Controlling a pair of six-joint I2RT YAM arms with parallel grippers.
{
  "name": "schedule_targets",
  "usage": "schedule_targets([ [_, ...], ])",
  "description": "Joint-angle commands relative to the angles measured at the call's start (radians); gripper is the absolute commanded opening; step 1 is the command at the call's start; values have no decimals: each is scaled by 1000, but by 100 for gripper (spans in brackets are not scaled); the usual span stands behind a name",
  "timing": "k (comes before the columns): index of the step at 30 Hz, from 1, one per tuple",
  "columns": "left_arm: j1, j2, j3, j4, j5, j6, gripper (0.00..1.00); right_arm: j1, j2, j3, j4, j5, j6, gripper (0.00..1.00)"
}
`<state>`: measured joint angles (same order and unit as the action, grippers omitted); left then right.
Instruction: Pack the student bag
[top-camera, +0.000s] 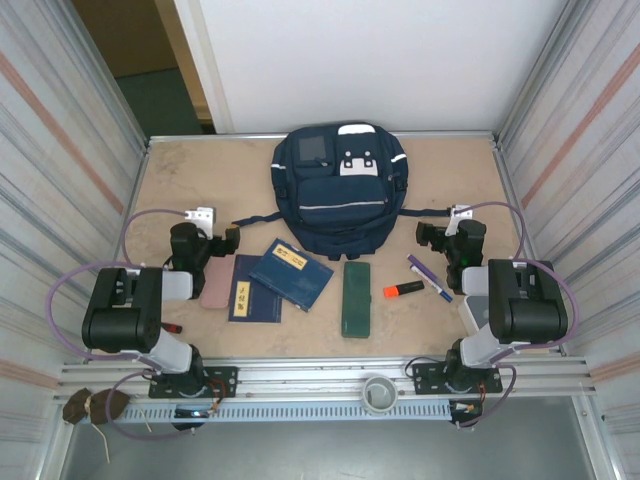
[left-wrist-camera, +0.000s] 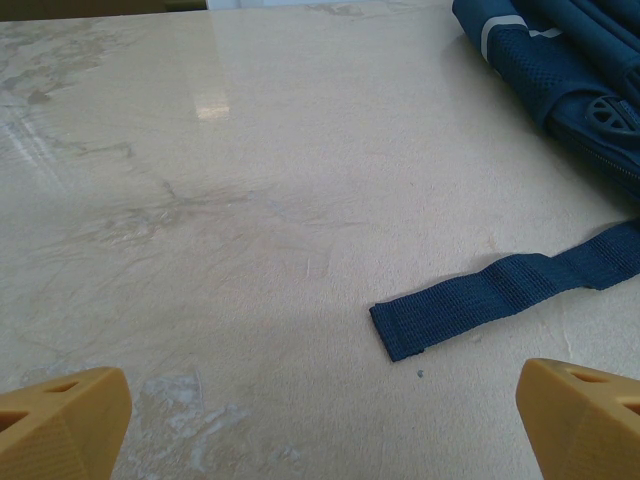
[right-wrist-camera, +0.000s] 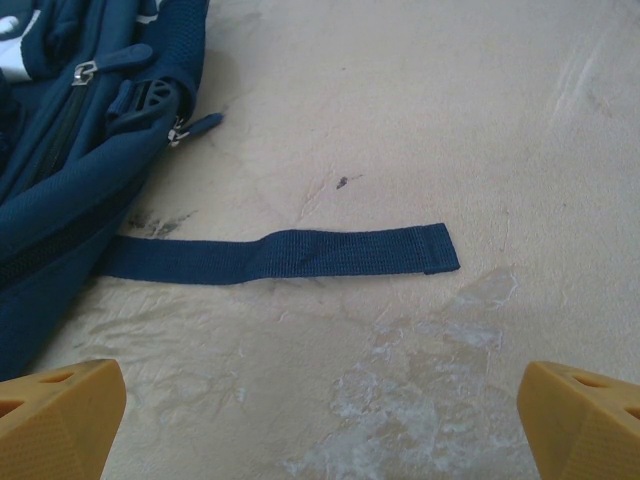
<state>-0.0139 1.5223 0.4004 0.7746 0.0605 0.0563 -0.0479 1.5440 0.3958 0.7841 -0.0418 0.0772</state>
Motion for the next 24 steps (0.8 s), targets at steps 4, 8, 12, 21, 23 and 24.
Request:
schedule_targets([
  [4,18,-10,15,6,38,10,99,-4,-4,20,2,16,6,99],
  [8,18,-16,13,10,29,4,99,4,-9,19,5,37,4,99],
  [12,19,-180,59,-201,-114,-57,99,55,-143,82,-213,206,21,99],
  [21,-76,-400,163,-549,-41,-590,98,70,-435,280,-786,219,367,99],
  [23,-205,-337,237,-641,-46,-599,98,105,-365,350,-869,117,408,99],
  [24,-274,-293,284,-695,-56,-593,98,123,-309,406,-931,80,416,99],
])
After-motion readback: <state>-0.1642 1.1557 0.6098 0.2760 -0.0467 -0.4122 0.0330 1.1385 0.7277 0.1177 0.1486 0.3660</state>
